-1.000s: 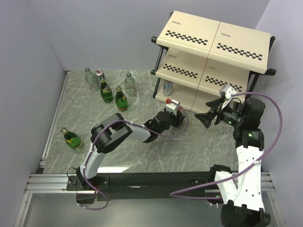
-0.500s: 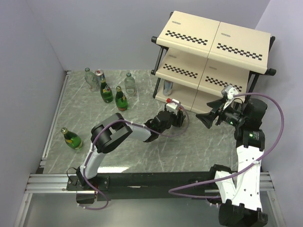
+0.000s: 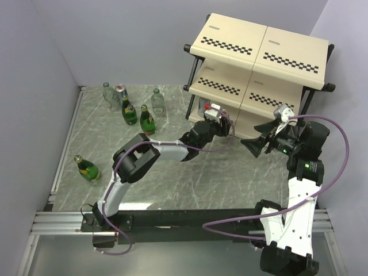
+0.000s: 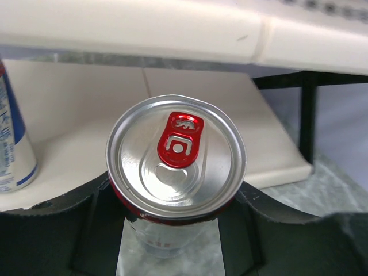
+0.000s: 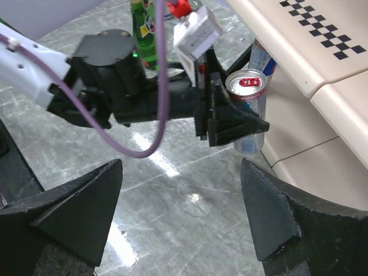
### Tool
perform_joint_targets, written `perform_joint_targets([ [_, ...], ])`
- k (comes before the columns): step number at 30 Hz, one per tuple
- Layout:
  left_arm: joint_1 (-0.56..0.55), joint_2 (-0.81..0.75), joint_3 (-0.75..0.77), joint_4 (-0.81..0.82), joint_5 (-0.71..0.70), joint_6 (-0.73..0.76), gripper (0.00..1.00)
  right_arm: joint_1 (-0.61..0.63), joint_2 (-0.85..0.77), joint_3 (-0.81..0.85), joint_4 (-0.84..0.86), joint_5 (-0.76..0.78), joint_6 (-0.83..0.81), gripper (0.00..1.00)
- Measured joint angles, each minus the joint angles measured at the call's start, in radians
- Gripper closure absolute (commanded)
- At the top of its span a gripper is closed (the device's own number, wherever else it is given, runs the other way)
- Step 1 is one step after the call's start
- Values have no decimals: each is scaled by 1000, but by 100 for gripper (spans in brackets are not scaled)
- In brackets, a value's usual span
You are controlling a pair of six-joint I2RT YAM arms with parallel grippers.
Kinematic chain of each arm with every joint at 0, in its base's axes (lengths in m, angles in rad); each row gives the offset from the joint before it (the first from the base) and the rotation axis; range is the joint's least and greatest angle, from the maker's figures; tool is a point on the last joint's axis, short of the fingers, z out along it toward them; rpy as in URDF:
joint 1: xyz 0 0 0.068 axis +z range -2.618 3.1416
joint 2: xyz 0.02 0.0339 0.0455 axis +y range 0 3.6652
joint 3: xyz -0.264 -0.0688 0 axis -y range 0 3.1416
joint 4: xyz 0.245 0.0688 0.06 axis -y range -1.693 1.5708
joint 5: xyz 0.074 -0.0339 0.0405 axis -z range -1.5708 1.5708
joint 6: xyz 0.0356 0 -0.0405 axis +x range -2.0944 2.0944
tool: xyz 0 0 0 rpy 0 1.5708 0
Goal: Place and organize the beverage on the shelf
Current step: Place the drink on the shelf.
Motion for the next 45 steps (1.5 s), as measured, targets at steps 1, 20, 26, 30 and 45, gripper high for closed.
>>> perform_joint_targets([
  [1,5,12,9,-2,0,1,100,-5,0,2,-3,-3,0,11],
  [20,55,141,167,-53,-16,56,100,-57,-1,12,-27,-63,-19,11],
  [26,61,179,208,-52,-33,61,100,-71,-1,12,-39,-71,-25,11],
  [30,63,218,237,-54,-51,68,100,-80,-1,12,-47,-79,-27,11],
  [45,74,286,351,-95,-115,114,100,-98,0,12,-55,-106,-34,11],
])
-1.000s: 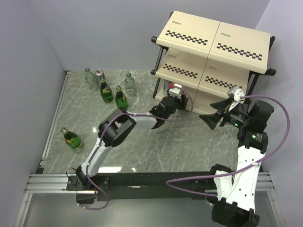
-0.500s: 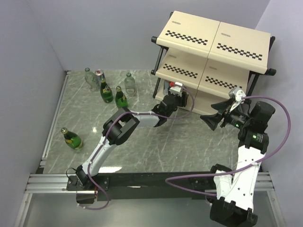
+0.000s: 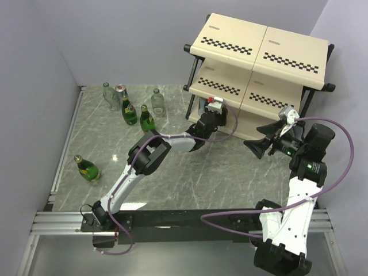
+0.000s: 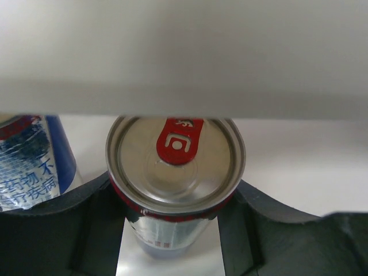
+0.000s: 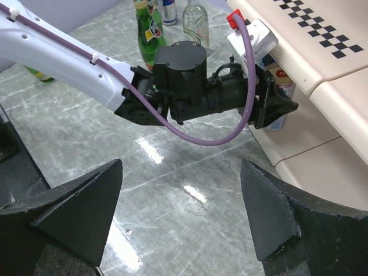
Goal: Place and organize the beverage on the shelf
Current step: Place the drink on the shelf.
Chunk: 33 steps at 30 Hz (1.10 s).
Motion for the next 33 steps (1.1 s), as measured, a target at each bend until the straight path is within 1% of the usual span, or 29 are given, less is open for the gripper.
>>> perform_joint_targets([
  [10,4,23,35,-13,-43,21,99,-4,6,0,0,-9,-6,11],
  [12,5,23,35,-14,-53,23,98,-6,8,1,-1,-10,-7,11],
  [15,5,23,36,-16,-61,23,91,-7,9,1,-2,-10,-7,11],
  [16,5,23,36,-16,-61,23,87,-7,9,2,-2,-10,-8,11],
  [18,6,23,37,-18,-61,23,80,-7,9,4,-3,-10,-10,11],
  [19,6,23,38,-21,-62,22,72,-7,9,6,-3,-10,-10,11],
  [21,6,23,41,-27,-64,22,65,-8,9,7,-4,-11,-10,11],
  [22,6,23,41,-28,-66,22,56,-8,9,7,-5,-12,-10,11],
  [25,5,23,42,-30,-76,21,42,-11,9,8,-7,-13,-10,11],
  [27,6,23,42,-31,-80,21,38,-11,10,10,-7,-13,-10,12],
  [28,6,23,42,-31,-82,21,34,-11,10,11,-8,-14,-10,11],
  [29,6,23,42,-31,-84,19,31,-12,10,12,-8,-14,-10,12],
  [31,6,23,42,-29,-87,16,27,-13,10,12,-8,-14,-10,12],
  [33,6,23,42,-26,-87,14,25,-13,10,12,-8,-14,-10,11],
])
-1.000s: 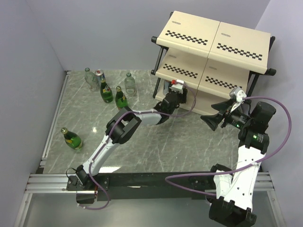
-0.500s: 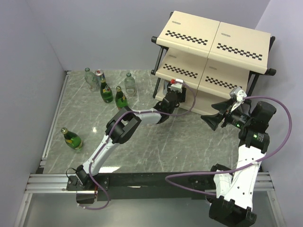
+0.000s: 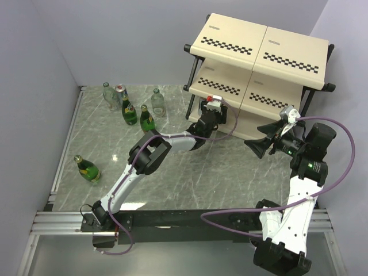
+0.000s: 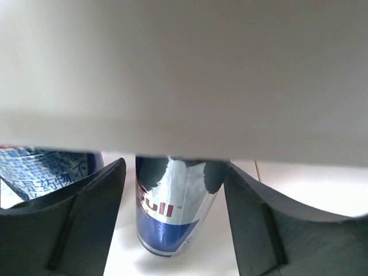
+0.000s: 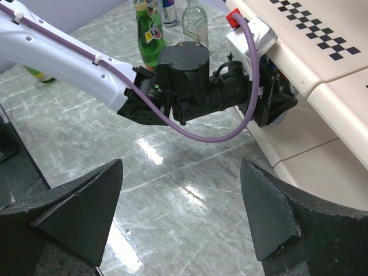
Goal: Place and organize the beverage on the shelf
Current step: Place the drink on the shelf.
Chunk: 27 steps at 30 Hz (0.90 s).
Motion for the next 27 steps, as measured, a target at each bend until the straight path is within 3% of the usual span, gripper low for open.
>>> perform_joint_targets([
  [11,0,-4,-26,29,-1,0,14,0,2,0,0,0,0,11],
  [19,-16,-77,-182,87,-8,6,2,-4,2,0,0,0,-1,12],
  [27,-43,-198,-319,158,-10,18,1,-6,2,0,-1,0,-3,11],
])
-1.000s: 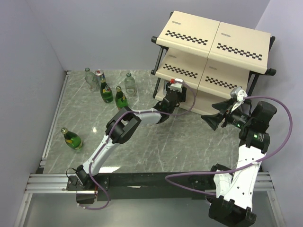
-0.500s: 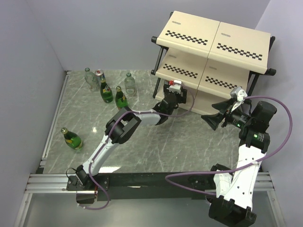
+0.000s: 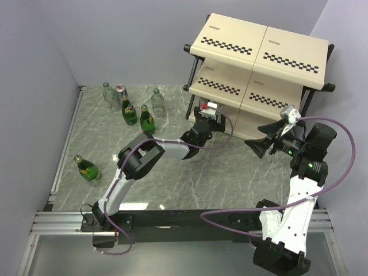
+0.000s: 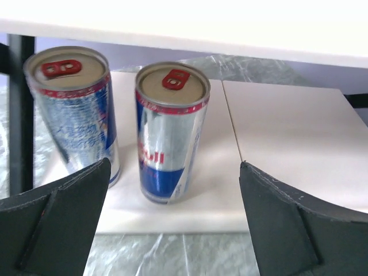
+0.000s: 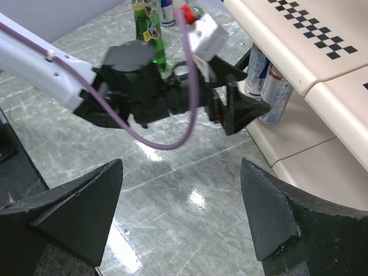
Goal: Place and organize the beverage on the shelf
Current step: Place the drink on the shelf, then pick up the drink from the center of the board.
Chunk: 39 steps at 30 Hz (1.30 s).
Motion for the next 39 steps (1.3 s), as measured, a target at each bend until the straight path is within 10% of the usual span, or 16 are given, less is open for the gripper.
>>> perform_joint_targets([
  [17,-52,-572,-523,-140,60,21,3,11,5,2,-94,20,-138,15],
  [24,-31,-910,-571,-390,66,-30,2,141,39,8,-108,103,-138,49],
  [39,515,-1092,-359,-826,241,-157,5,726,292,174,-67,492,-66,64],
])
